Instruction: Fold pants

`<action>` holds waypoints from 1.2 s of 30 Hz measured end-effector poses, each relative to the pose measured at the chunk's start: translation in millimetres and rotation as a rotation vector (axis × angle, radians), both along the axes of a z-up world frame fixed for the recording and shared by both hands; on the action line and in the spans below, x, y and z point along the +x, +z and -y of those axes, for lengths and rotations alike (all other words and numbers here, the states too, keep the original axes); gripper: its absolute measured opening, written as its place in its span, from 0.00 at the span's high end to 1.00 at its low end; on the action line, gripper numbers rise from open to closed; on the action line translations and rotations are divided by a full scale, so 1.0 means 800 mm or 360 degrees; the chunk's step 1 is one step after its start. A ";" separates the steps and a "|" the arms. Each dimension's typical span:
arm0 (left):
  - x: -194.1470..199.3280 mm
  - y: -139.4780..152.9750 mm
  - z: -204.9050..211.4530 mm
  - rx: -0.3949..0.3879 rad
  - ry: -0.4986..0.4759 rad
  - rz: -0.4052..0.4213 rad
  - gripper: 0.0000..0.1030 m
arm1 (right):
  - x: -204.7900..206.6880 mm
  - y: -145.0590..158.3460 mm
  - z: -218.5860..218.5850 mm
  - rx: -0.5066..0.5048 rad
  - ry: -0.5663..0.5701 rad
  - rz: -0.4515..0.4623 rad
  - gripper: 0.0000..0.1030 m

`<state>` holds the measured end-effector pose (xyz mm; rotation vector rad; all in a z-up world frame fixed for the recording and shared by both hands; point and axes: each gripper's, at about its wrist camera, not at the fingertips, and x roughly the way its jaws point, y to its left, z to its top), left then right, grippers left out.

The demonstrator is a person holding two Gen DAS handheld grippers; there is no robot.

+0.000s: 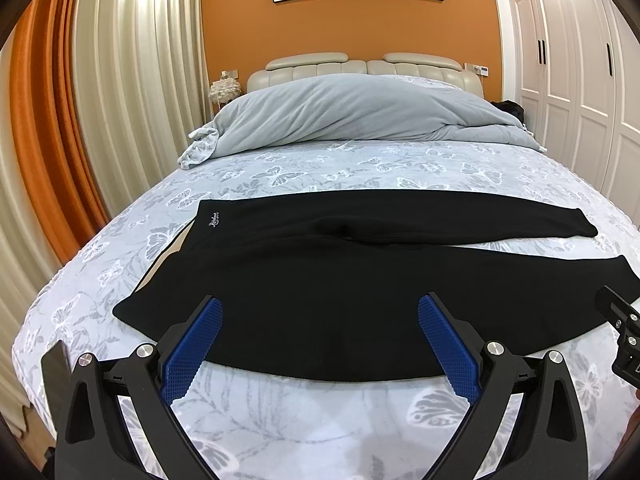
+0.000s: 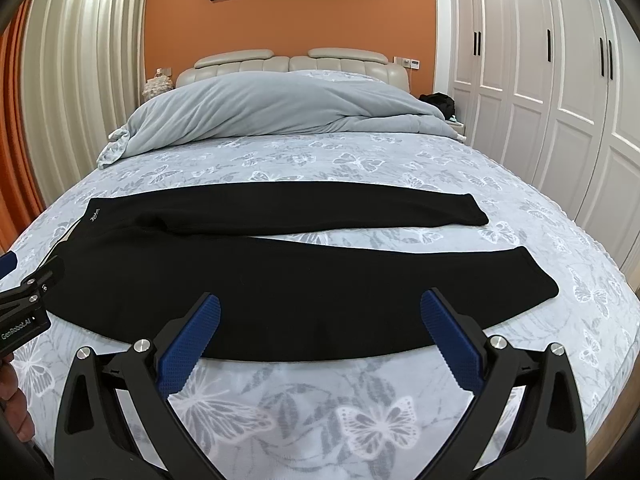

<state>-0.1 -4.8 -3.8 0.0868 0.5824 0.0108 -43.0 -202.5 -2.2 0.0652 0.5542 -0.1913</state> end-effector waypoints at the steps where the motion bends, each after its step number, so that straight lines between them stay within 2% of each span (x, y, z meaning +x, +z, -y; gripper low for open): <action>1: 0.000 0.000 0.000 -0.0002 -0.0002 -0.0002 0.07 | 0.000 0.000 -0.001 -0.0001 0.0000 0.0001 0.05; 36: -0.001 -0.001 0.000 0.0002 -0.0007 -0.0004 0.06 | 0.001 0.000 -0.008 0.0002 0.0000 -0.0004 0.05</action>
